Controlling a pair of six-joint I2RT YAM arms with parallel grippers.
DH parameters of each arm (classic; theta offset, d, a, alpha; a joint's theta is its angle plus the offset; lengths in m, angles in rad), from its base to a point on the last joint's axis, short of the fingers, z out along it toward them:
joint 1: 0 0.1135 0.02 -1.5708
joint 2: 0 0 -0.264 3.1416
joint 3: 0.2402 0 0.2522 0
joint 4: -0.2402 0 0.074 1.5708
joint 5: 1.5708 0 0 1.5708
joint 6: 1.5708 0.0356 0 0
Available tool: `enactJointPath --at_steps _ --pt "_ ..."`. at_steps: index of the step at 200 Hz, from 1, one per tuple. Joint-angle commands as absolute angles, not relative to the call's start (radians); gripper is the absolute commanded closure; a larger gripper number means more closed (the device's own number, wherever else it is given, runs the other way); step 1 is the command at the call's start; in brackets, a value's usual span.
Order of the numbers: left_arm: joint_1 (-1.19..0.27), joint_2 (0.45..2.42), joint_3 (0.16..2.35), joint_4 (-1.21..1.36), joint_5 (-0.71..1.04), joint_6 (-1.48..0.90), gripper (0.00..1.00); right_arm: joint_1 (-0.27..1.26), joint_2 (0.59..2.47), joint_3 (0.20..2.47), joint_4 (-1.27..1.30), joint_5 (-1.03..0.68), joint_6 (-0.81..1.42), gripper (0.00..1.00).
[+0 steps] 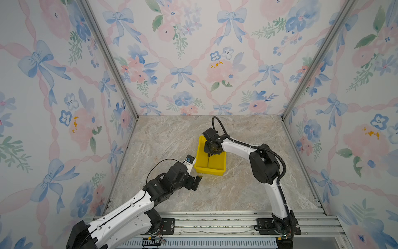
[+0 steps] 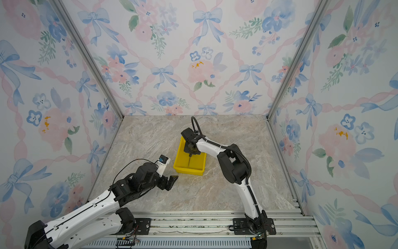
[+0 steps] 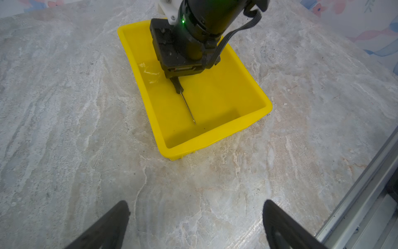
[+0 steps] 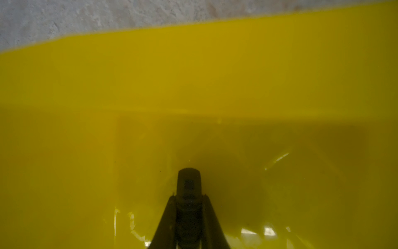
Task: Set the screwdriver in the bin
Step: 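Lower the screwdriver into the bin and open the right gripper, then raise the right gripper out of the bin and draw it back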
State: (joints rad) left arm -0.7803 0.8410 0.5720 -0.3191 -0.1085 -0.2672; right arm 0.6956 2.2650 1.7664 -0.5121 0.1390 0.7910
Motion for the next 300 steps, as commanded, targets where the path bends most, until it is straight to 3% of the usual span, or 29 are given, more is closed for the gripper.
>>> enactJointPath --at_steps 1,173,300 --pt "-0.775 0.827 0.562 -0.318 -0.119 -0.281 0.03 0.705 2.3 1.783 -0.558 0.159 0.771 0.83" --pt "-0.78 0.813 0.561 -0.318 -0.12 -0.283 0.02 0.73 2.253 1.816 -0.584 0.2 0.733 0.59" --pt "-0.778 0.802 0.56 -0.318 -0.17 -0.291 0.03 0.767 1.935 1.621 -0.58 0.295 0.68 0.42"
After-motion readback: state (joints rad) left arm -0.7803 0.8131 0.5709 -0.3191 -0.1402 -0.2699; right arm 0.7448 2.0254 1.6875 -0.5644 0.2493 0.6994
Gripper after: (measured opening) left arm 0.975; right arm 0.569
